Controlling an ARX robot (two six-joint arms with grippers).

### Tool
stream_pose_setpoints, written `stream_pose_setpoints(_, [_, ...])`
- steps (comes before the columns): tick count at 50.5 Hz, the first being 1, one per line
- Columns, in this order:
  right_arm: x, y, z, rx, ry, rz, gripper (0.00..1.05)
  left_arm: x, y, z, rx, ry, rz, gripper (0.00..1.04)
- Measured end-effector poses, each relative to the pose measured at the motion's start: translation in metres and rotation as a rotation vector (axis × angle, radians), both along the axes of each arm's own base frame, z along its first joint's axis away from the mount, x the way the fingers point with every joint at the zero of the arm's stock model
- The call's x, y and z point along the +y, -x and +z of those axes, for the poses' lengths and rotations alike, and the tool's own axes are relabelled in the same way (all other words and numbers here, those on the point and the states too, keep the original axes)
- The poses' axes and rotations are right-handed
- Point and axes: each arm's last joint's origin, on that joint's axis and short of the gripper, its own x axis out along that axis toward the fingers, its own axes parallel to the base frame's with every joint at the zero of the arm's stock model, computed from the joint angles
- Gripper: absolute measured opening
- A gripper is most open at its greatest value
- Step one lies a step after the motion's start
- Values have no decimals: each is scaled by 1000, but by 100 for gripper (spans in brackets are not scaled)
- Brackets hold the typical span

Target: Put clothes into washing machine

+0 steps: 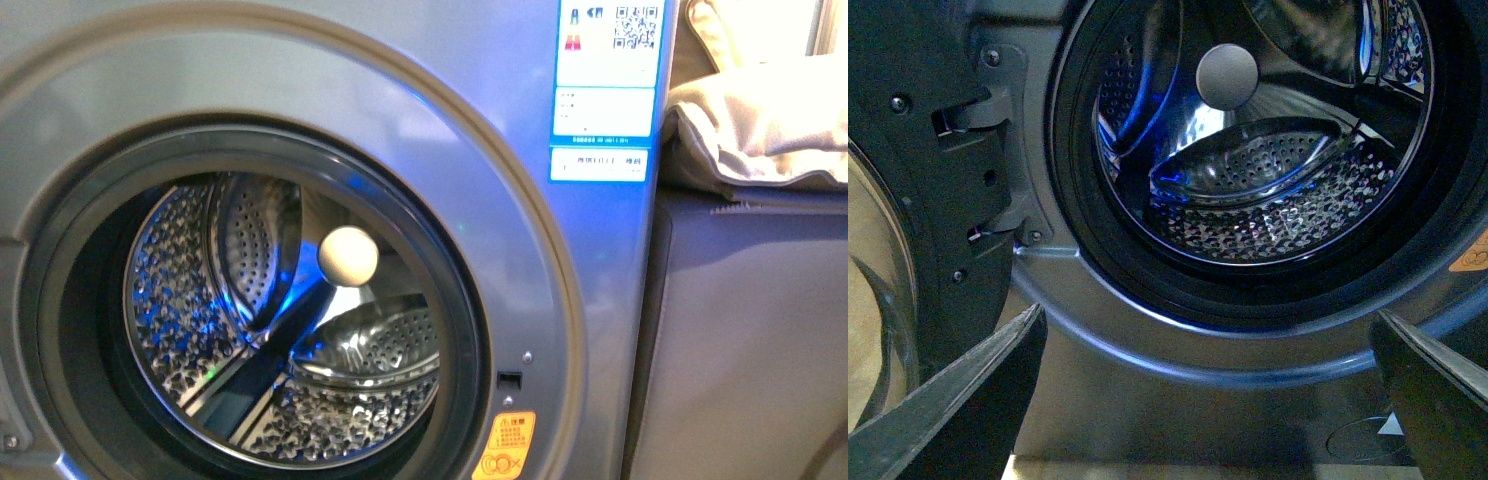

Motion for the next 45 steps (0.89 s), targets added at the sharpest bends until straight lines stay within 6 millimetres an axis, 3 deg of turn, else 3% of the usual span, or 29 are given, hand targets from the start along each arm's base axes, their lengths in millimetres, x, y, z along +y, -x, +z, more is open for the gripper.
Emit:
stream_pose_setpoints(7, [30, 4, 54, -75, 78, 47, 9, 0, 0, 0, 0, 0, 0, 98])
stream_pose_setpoints(21, [113, 25, 175, -252, 192, 166, 9, 0, 0, 0, 0, 0, 0, 98])
stream_pose_setpoints(29, [155, 21, 200, -238, 196, 277, 9, 0, 0, 0, 0, 0, 0, 98])
stream_pose_setpoints(45, [234, 11, 204, -210, 204, 481, 9, 0, 0, 0, 0, 0, 0, 98])
